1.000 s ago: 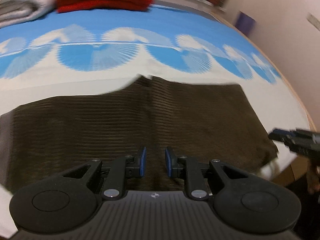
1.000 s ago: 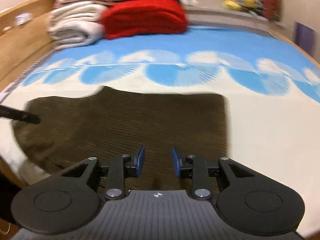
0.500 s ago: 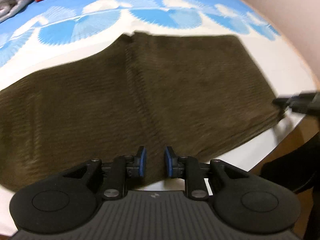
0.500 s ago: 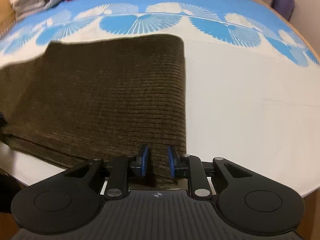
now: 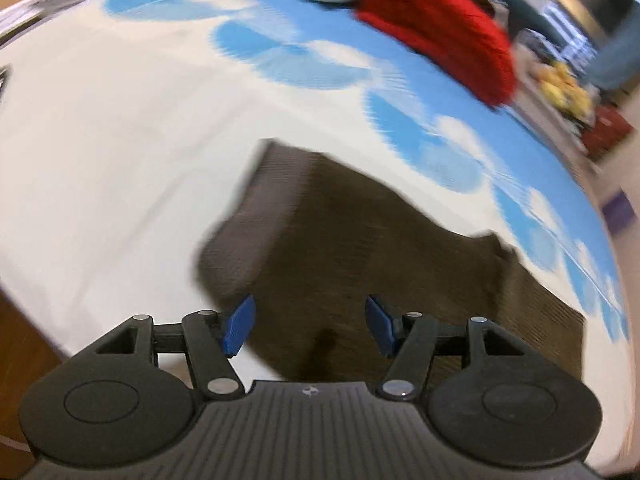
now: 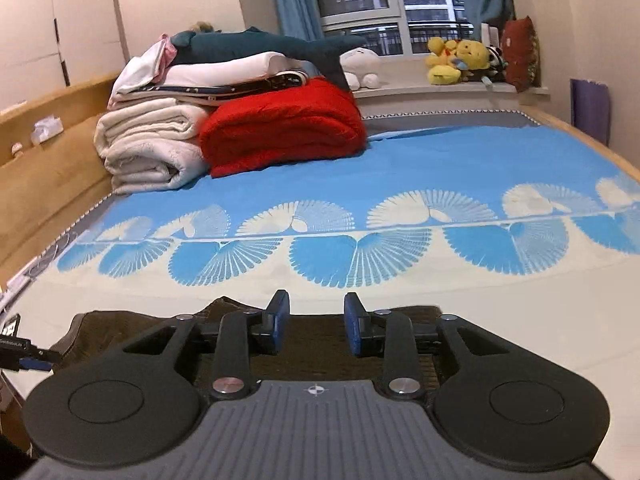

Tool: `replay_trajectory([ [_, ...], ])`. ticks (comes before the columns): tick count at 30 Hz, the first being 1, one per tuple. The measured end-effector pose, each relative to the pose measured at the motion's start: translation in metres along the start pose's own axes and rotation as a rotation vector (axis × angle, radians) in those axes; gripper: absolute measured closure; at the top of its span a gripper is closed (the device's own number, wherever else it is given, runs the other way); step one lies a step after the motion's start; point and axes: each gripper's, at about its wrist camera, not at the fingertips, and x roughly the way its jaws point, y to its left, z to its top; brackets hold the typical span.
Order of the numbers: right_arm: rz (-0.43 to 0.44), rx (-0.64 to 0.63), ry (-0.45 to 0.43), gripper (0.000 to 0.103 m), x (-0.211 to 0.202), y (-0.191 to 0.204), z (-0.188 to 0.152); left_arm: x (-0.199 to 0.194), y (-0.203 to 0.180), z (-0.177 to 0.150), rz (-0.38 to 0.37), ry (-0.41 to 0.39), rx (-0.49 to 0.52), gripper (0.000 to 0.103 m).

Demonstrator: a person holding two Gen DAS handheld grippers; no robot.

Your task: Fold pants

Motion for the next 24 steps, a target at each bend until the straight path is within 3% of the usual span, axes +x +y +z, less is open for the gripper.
replay_trajectory([
  [4,-0.036,0.122,0.109,0.071,0.026,-0.012,-0.020,0.014,0.028,0.007,0.047,0.045,-0.125,0.037],
  [9,-0.029,0.107,0.109,0.071,0.027,-0.011,-0.021,0.035,0.037,0.016,0.058,0.116,-0.198,0.036],
  [12,-0.025,0.126,0.121,0.071,0.025,-0.014,-0.024,0.047,0.039,0.011,0.071,0.144,-0.224,0.033],
  [17,-0.024,0.117,0.145,0.071,0.029,-0.017,-0.023,0.055,0.027,0.014,0.086,0.111,-0.183,0.025],
  [20,-0.040,0.100,0.207,0.071,0.035,-0.018,-0.029,0.057,0.018,0.014,0.089,0.098,-0.160,0.033],
  [22,-0.076,0.084,0.301,0.071,0.044,-0.020,-0.038,0.055,0.014,0.014,0.107,0.084,-0.147,0.047],
  [24,-0.117,0.078,0.421,0.071,0.056,-0.024,-0.051,0.047,0.011,0.016,0.126,0.061,-0.144,0.069],
])
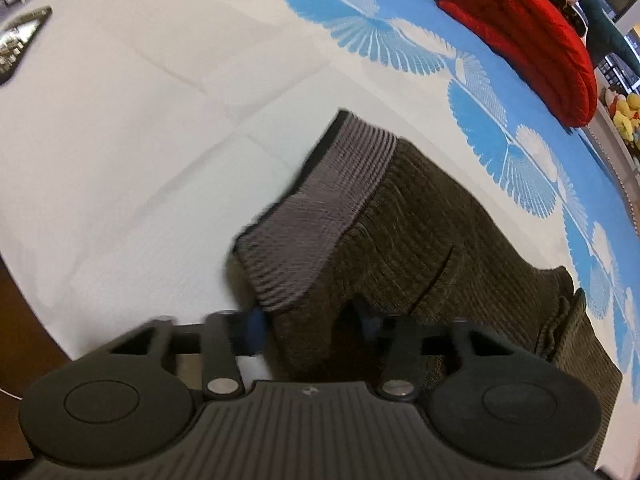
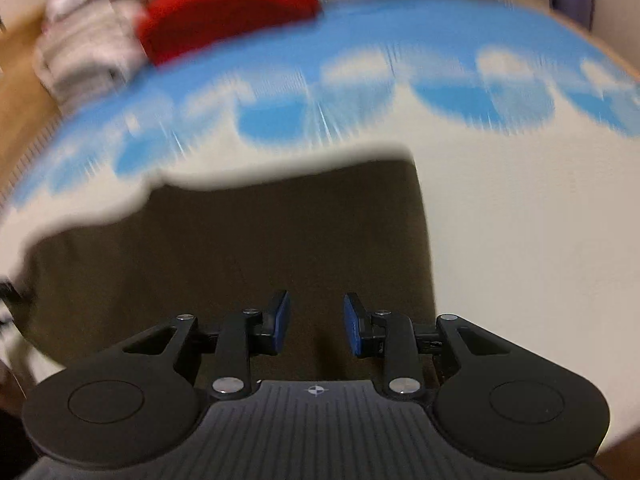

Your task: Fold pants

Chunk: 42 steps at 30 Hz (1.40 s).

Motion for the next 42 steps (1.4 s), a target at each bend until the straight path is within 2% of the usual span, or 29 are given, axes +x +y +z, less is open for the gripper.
replay_trajectory([
  [3,-0.064,-0.019,0.141,0.072,0.020,-0.006,-0.012,-0.025,-0.013,0.001,-0.020,-0.074,0.025,0.076],
  [5,-0.062,-0.023,0.149,0.072,0.021,-0.006,-0.016,-0.050,-0.039,0.000,-0.043,-0.160,0.112,0.078],
  [7,-0.044,-0.002,0.128,0.072,0.015,-0.009,-0.016,-0.076,-0.075,-0.008,-0.114,-0.243,0.209,0.079],
  [10,0.007,0.067,0.062,0.072,0.001,-0.020,-0.013,-0.108,-0.133,-0.027,-0.257,-0.312,0.343,0.081],
  [14,0.080,0.142,-0.065,0.072,-0.024,-0.037,-0.012,-0.137,-0.214,-0.075,-0.479,-0.336,0.541,0.086],
  [16,0.096,0.191,-0.114,0.072,-0.032,-0.049,-0.014,-0.142,-0.256,-0.112,-0.582,-0.299,0.673,0.089],
  [18,0.100,0.242,-0.156,0.072,-0.040,-0.063,-0.016,-0.132,-0.288,-0.147,-0.641,-0.226,0.777,0.090],
  [20,0.098,0.296,-0.188,0.071,-0.044,-0.077,-0.019,-0.111,-0.317,-0.185,-0.667,-0.101,0.899,0.088],
  [21,0.098,0.321,-0.198,0.071,-0.046,-0.083,-0.020,-0.098,-0.328,-0.200,-0.678,-0.016,0.953,0.081],
  [22,0.101,0.352,-0.203,0.071,-0.046,-0.090,-0.021,-0.087,-0.334,-0.212,-0.662,0.040,1.000,0.079],
  [24,0.113,0.404,-0.191,0.069,-0.043,-0.101,-0.023,-0.081,-0.333,-0.216,-0.610,0.013,1.007,0.068],
  [26,0.132,0.448,-0.157,0.065,-0.038,-0.108,-0.025,-0.082,-0.323,-0.194,-0.606,0.000,0.929,0.067],
  [29,0.180,0.448,-0.130,0.060,-0.031,-0.104,-0.024,-0.095,-0.295,-0.151,-0.573,-0.075,0.833,0.067],
  [30,0.195,0.432,-0.127,0.057,-0.029,-0.099,-0.022,-0.100,-0.287,-0.140,-0.553,-0.091,0.825,0.067],
  [32,0.225,0.399,-0.113,0.047,-0.024,-0.086,-0.017,-0.104,-0.273,-0.113,-0.497,-0.147,0.835,0.067],
  [35,0.267,0.378,-0.050,0.037,-0.007,-0.066,-0.012,-0.105,-0.254,-0.092,-0.420,-0.199,0.896,0.067],
  [37,0.261,0.358,-0.014,0.035,0.005,-0.053,-0.008,-0.094,-0.239,-0.089,-0.429,-0.181,0.886,0.065],
  [39,0.231,0.333,0.025,0.033,0.018,-0.040,-0.006,-0.073,-0.223,-0.096,-0.460,-0.135,0.827,0.064],
  [40,0.204,0.318,0.054,0.033,0.026,-0.035,-0.005,-0.058,-0.213,-0.101,-0.459,-0.060,0.787,0.064],
  [41,0.176,0.308,0.076,0.031,0.032,-0.031,-0.005,-0.047,-0.210,-0.106,-0.424,0.012,0.764,0.066],
  [42,0.159,0.309,0.080,0.030,0.035,-0.030,-0.005,-0.041,-0.211,-0.109,-0.411,0.037,0.761,0.066],
])
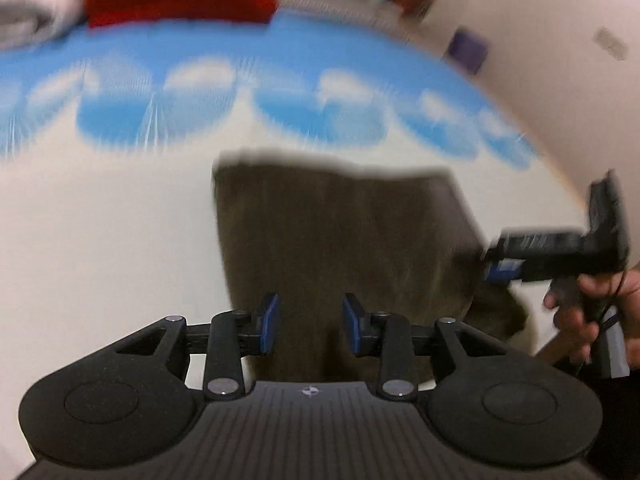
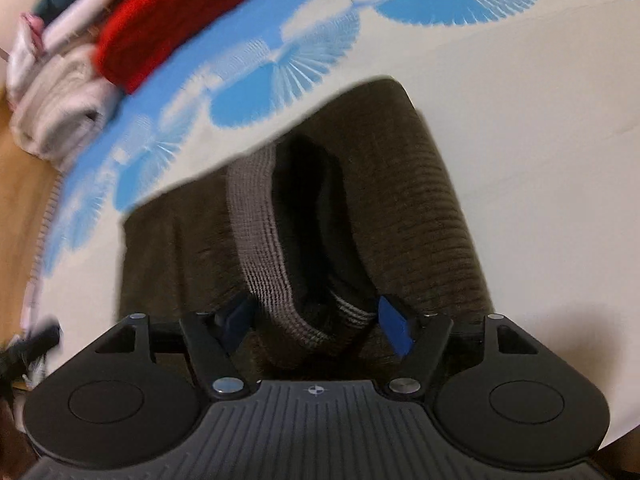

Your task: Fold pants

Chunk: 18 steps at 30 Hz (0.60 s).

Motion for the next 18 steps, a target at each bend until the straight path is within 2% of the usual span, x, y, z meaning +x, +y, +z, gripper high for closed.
replay_trajectory([
  [3,-0.015,0.011,-0.018,0.027,0.007,0.005,0.000,0.003,-0.014,-0.002,0.003,-0.023,0.126,0.066],
  [5,-0.034,-0.016,-0.042,0.043,0.010,0.011,-0.002,0.004,-0.011,-0.003,0.016,-0.030,0.138,0.066],
  [7,-0.026,-0.053,-0.082,0.063,0.002,0.016,-0.005,0.003,-0.003,-0.002,0.009,-0.039,0.080,0.066],
  [9,-0.005,-0.075,-0.132,0.070,-0.010,0.019,-0.004,-0.002,0.000,0.002,0.010,-0.068,0.064,0.066],
  [11,0.054,-0.114,-0.216,0.079,-0.035,0.024,-0.004,-0.007,-0.002,0.006,0.006,-0.099,0.071,0.066],
  [13,0.089,-0.187,-0.322,0.083,-0.069,0.032,-0.010,-0.015,-0.009,0.008,-0.024,-0.117,0.075,0.066],
  [15,0.079,-0.232,-0.404,0.085,-0.094,0.032,-0.017,-0.019,-0.017,0.009,-0.059,-0.136,0.101,0.066],
  [17,0.047,-0.209,-0.423,0.086,-0.107,0.018,-0.021,-0.016,-0.025,0.010,-0.075,-0.137,0.138,0.066],
  [18,0.013,-0.191,-0.396,0.088,-0.105,0.009,-0.020,-0.014,-0.027,0.009,-0.078,-0.127,0.151,0.066],
])
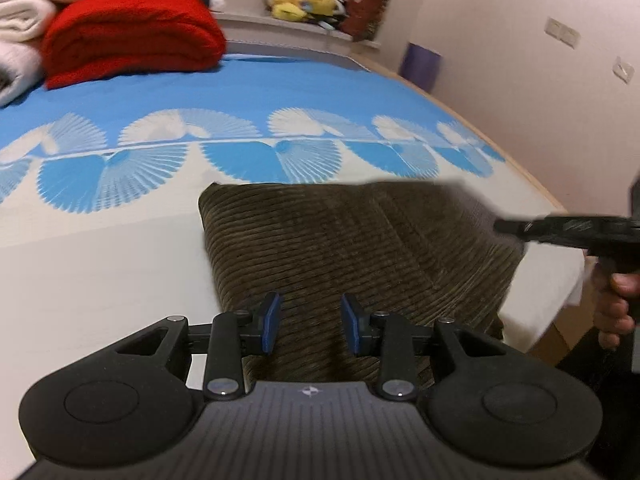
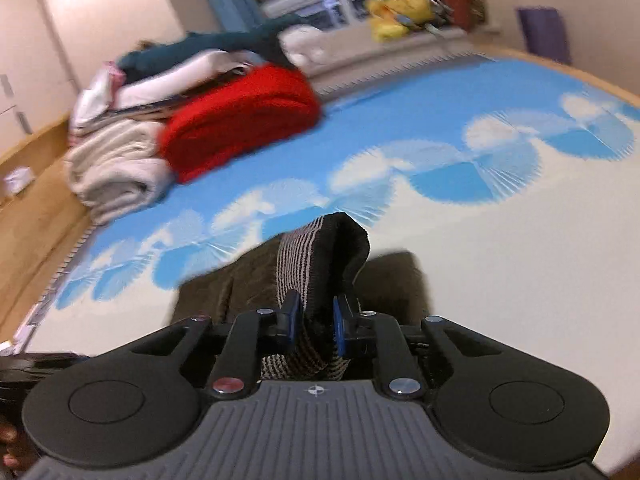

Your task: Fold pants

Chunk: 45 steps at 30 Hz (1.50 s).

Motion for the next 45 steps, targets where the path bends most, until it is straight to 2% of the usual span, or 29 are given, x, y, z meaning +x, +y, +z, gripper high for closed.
replay_trajectory([
  [1,-0.048,0.005,0.041,0.096,0.005,-0.008,-0.002,0.005,-0.002,-0.001,-0.005,0.020,0.013,0.066],
  [3,-0.168,0.015,0.170,0.095,0.026,-0.024,-0.013,0.019,-0.006,-0.006,-0.017,0.084,0.045,0.066],
  [4,-0.188,0.041,0.226,0.094,0.036,-0.034,-0.019,0.028,-0.009,-0.011,-0.010,0.135,0.072,0.066],
  [5,-0.174,0.068,0.237,0.093,0.040,-0.037,-0.020,0.038,-0.012,-0.017,0.016,0.189,0.121,0.066],
  [6,-0.165,0.068,0.222,0.092,0.040,-0.036,-0.017,0.048,-0.017,-0.026,0.060,0.244,0.191,0.065],
  [8,-0.147,-0.018,0.142,0.092,0.031,-0.021,-0.009,0.056,-0.021,-0.033,0.109,0.275,0.252,0.065],
  [10,-0.132,-0.093,0.037,0.088,0.020,-0.005,-0.003,0.056,-0.018,-0.029,0.094,0.282,0.228,0.065],
  [11,-0.089,-0.124,-0.003,0.088,0.015,0.002,-0.001,0.056,-0.015,-0.027,0.086,0.289,0.208,0.065],
  [13,0.000,-0.200,-0.022,0.088,0.014,0.017,0.000,0.056,-0.010,-0.021,0.073,0.295,0.169,0.065],
  [14,0.030,-0.235,0.003,0.089,0.018,0.023,-0.004,0.054,-0.009,-0.015,0.071,0.280,0.161,0.065],
  [15,0.030,-0.281,0.083,0.089,0.031,0.028,-0.009,0.049,-0.011,-0.009,0.075,0.245,0.159,0.065],
  [17,-0.086,-0.344,0.310,0.090,0.066,0.023,-0.028,0.039,-0.011,0.010,0.079,0.128,0.144,0.065],
  [18,-0.102,-0.349,0.350,0.091,0.072,0.018,-0.036,0.036,-0.009,0.021,0.075,0.075,0.131,0.065],
  [21,-0.061,-0.336,0.300,0.091,0.062,0.022,-0.026,0.042,-0.006,0.053,0.074,-0.034,0.116,0.069],
  [23,-0.051,-0.296,0.288,0.091,0.060,0.014,-0.025,0.059,0.001,0.070,0.090,-0.048,0.102,0.077],
  [26,-0.012,-0.259,0.228,0.088,0.047,0.011,-0.023,0.098,0.017,0.079,0.132,0.000,0.092,0.094],
  [28,-0.006,-0.256,0.202,0.086,0.048,0.009,-0.018,0.134,0.037,0.075,0.227,0.093,0.090,0.101],
  [29,-0.026,-0.257,0.236,0.086,0.053,0.008,-0.020,0.142,0.048,0.070,0.241,0.128,0.055,0.100],
  [31,-0.061,-0.273,0.298,0.087,0.066,-0.001,-0.027,0.145,0.060,0.072,0.219,0.130,-0.033,0.101],
  [33,-0.060,-0.278,0.293,0.088,0.065,0.002,-0.023,0.134,0.055,0.076,0.238,0.110,-0.017,0.100],
  [35,-0.030,-0.233,0.264,0.087,0.060,0.000,-0.017,0.122,0.054,0.080,0.229,0.084,-0.034,0.100],
  [38,-0.002,-0.164,0.159,0.085,0.058,-0.002,0.000,0.102,0.052,0.084,0.129,0.051,-0.080,0.100],
  [40,-0.014,-0.162,0.118,0.082,0.064,0.000,0.008,0.097,0.047,0.083,0.087,0.056,-0.051,0.100],
  [42,-0.062,-0.165,0.137,0.082,0.082,-0.003,0.014,0.100,0.038,0.076,0.075,0.098,0.006,0.099],
  [43,-0.119,-0.172,0.164,0.079,0.096,-0.006,0.014,0.107,0.037,0.070,0.074,0.156,0.033,0.098],
  [44,-0.167,-0.178,0.189,0.065,0.107,-0.010,0.012,0.114,0.037,0.062,0.091,0.215,0.051,0.098],
  [45,-0.206,-0.161,0.202,0.059,0.112,-0.015,0.012,0.111,0.035,0.059,0.110,0.232,0.067,0.098],
])
